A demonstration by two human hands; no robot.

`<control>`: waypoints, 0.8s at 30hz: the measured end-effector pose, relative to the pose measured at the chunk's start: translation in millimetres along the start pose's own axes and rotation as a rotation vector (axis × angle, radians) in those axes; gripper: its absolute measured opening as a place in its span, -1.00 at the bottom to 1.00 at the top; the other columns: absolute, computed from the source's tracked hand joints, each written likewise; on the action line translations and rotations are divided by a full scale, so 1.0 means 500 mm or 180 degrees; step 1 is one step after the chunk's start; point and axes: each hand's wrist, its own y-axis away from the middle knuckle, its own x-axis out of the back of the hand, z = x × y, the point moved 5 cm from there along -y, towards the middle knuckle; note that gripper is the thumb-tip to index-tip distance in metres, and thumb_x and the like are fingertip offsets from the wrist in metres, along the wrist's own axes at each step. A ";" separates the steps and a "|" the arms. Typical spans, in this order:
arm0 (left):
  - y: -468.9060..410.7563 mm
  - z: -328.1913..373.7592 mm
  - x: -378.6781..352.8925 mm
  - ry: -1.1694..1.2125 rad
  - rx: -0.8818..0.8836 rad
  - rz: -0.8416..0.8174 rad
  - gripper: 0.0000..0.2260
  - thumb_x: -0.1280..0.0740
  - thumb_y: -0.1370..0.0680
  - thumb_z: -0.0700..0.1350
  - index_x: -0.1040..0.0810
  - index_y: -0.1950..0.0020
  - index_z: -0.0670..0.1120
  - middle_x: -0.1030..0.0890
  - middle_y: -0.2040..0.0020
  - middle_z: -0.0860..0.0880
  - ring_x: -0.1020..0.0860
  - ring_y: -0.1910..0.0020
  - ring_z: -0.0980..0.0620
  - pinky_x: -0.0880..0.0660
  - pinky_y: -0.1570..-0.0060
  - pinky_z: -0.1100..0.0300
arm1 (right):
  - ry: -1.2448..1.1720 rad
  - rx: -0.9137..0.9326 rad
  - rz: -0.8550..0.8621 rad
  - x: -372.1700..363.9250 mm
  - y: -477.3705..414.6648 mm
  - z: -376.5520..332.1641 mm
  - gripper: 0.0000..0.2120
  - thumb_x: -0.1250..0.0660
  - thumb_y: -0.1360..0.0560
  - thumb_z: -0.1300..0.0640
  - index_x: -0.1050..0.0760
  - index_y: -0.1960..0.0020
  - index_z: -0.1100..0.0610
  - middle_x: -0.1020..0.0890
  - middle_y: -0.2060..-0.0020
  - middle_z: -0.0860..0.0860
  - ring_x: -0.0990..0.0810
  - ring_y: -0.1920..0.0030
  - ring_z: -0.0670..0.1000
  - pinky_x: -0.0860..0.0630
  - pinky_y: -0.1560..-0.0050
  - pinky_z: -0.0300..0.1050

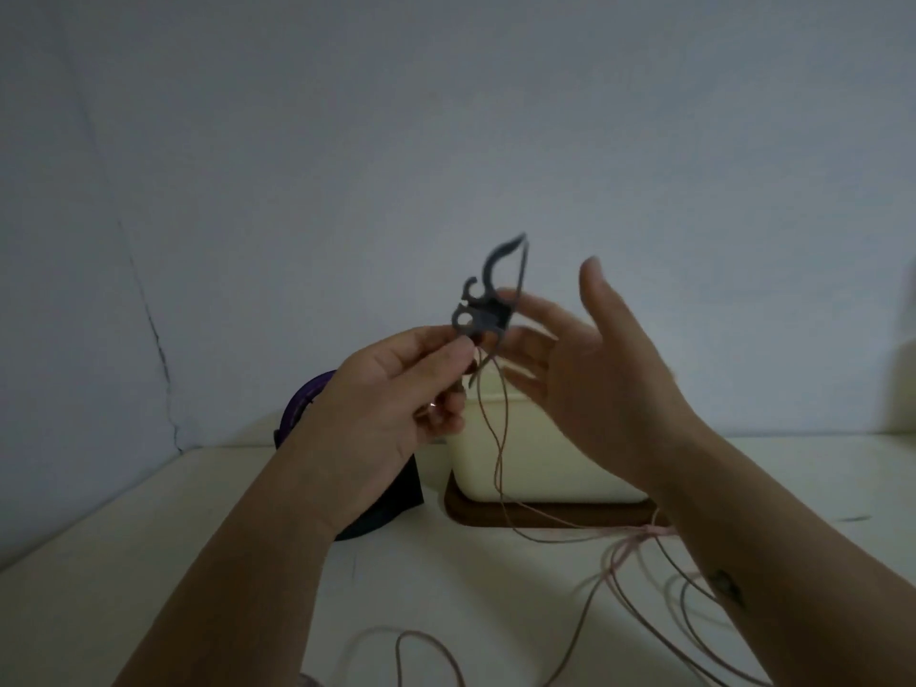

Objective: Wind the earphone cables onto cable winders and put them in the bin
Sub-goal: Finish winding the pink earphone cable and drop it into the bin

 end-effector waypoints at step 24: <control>-0.006 -0.082 0.043 -0.1438 0.0851 -0.0058 -0.91 -0.35 -0.55 -0.17 -0.59 -0.03 -0.03 -0.71 0.18 0.08 -0.66 0.22 0.16 -0.60 0.13 0.24 | 0.4143 0.0150 -0.0239 -0.007 0.087 -0.125 -0.88 -0.33 -0.48 -0.02 -0.61 0.20 -0.13 -0.55 0.44 -0.31 -0.50 0.37 -0.31 -0.38 0.33 -0.46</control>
